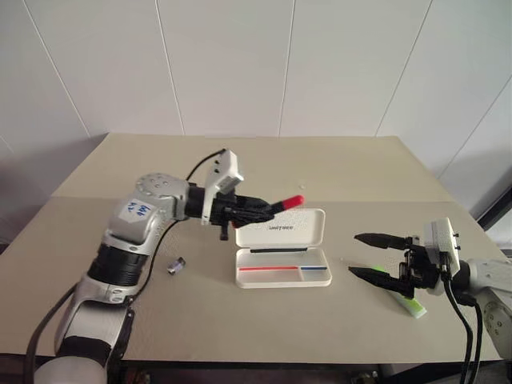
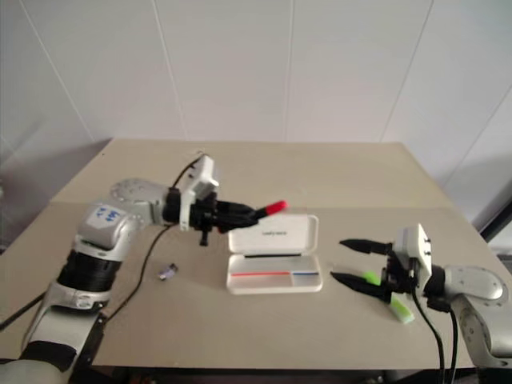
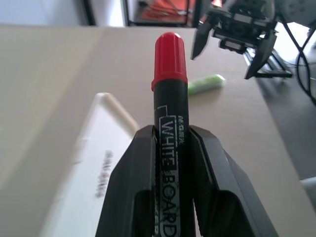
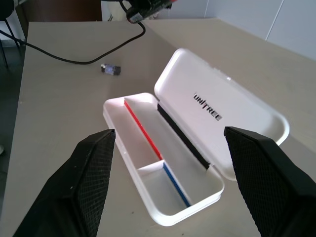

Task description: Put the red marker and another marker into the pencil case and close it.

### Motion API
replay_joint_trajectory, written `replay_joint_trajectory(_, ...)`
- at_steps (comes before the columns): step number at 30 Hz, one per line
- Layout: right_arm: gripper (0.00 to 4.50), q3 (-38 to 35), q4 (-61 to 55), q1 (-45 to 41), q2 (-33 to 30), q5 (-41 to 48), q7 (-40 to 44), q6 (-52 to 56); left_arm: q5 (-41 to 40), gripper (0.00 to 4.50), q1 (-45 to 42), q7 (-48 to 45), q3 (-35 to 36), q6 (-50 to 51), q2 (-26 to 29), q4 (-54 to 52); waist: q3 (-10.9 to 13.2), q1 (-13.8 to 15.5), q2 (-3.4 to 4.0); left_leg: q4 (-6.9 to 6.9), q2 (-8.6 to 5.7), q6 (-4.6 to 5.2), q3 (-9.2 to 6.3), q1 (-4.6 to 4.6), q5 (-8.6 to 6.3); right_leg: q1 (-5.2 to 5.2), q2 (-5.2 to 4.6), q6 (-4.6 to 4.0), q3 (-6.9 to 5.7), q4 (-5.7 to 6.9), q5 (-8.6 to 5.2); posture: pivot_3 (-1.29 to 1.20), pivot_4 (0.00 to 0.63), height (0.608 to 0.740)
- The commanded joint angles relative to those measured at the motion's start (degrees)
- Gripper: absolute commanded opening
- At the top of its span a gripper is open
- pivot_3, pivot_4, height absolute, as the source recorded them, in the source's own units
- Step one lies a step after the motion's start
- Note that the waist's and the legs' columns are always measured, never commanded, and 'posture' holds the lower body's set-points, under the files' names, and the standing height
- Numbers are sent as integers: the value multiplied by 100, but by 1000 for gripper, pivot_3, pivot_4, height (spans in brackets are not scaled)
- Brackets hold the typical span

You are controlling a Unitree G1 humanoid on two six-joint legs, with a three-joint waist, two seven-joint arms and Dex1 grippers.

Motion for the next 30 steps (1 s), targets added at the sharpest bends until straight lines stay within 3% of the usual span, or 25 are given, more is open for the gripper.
replay_joint_trajectory(1,4500,-325,-293,125,-52,147,-101,-64,418,580,-225,148,-423,-186,-179,265,0,3,0,2,-2,0,1,0,0,0,0,1,1,-1,0,0,150,740)
replay_joint_trajectory(6,4500,-427,-411,305,-24,151,-186,-67,1200,580,-374,321,-1061,-835,-570,1258,0,0,0,3,-3,0,1,1,0,2,0,1,2,-2,1,0,150,740)
replay_joint_trajectory(14,4500,-437,-518,421,5,130,-378,-73,1990,580,-692,440,-1406,-1821,-1150,2696,1,10,0,-2,-4,1,1,-2,0,-1,0,1,2,-8,-1,0,150,740)
replay_joint_trajectory(22,4500,-476,-666,608,5,144,-548,-72,2124,580,-735,296,-1302,-1986,-1449,2923,1,5,-1,-5,-5,4,1,-5,-2,-1,-1,5,4,-11,-3,0,150,740)
replay_joint_trajectory(30,4500,-474,-727,652,-4,156,-638,-63,2258,3157,-688,254,-1293,-1946,-1527,2896,1,7,-1,0,-5,4,1,-2,-2,-1,0,5,4,-4,-2,0,150,740)
